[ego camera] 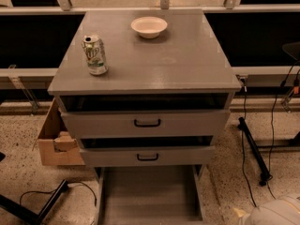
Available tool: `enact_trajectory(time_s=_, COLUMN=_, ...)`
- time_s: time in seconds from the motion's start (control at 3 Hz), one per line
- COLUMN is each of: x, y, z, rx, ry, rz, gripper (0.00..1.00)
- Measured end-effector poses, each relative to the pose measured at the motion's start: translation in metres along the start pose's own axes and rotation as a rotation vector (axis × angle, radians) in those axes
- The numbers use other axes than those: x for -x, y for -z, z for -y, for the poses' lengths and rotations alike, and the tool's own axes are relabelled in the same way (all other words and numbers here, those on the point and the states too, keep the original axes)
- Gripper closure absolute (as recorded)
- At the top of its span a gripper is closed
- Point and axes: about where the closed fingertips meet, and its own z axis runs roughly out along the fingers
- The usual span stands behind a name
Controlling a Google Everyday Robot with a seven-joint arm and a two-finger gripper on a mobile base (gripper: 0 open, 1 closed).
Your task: Open bottom drawer
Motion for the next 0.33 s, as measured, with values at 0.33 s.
enact_trajectory(time_s=0.33, x=0.007, y=0.0146, z=0.0048, rx=0.001, ry=0.143, rz=-0.096, gripper=0.0)
